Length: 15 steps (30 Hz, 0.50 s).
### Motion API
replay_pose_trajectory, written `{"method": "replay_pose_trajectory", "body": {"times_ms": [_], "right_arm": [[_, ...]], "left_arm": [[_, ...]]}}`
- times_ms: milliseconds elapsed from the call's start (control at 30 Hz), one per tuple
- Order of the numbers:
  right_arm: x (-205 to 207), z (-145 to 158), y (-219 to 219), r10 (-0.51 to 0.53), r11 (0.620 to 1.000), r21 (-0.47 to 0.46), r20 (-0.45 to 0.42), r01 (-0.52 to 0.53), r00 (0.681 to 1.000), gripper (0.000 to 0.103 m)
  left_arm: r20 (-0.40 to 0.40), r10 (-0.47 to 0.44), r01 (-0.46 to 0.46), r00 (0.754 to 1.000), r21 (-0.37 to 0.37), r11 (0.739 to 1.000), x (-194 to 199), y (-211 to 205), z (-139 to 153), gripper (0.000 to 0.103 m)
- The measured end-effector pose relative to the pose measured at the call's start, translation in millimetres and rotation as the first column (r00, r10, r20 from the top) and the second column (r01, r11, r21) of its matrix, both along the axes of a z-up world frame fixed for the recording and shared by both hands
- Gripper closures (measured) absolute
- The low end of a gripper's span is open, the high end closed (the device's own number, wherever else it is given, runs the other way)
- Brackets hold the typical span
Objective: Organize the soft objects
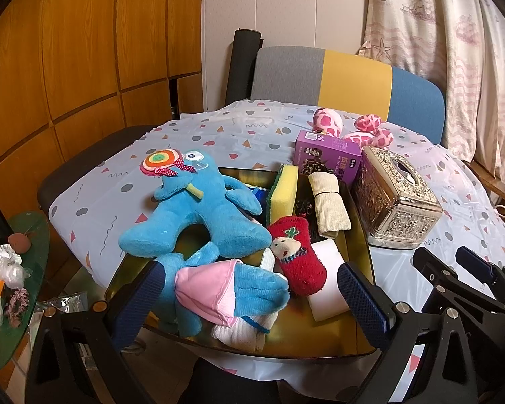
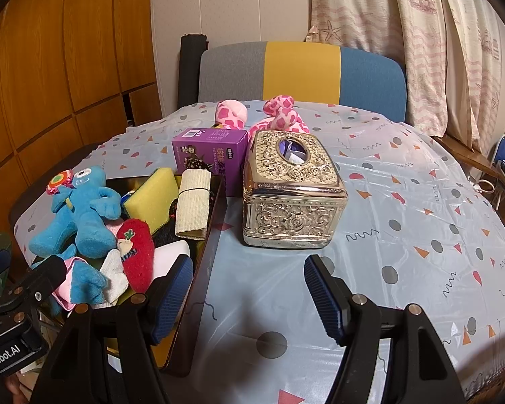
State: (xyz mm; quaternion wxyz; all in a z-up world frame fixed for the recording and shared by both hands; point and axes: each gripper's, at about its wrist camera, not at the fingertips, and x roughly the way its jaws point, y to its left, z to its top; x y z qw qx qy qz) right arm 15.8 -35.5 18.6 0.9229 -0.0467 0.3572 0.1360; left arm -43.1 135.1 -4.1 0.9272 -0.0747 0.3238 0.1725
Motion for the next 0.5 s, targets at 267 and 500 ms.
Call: {"method": "replay_pose_trajectory", "body": {"times_ms": [267, 500], "right_arm": [[0.1, -0.5, 0.6, 0.0, 1.0, 0.0, -0.002, 0.0, 1.0, 0.033], [-0.2, -0.5, 0.8, 0.0, 1.0, -0.001, -0.002, 0.0, 1.0, 0.033]], "left_arm": [[-0.002, 0.001, -0.001, 1.0, 0.0, 1.0, -0.6, -0.1, 0.4, 0.0], [-0.002, 0.002, -0.001, 1.0, 0.001, 1.0, -0.1, -0.1, 0.9, 0.0]]}}
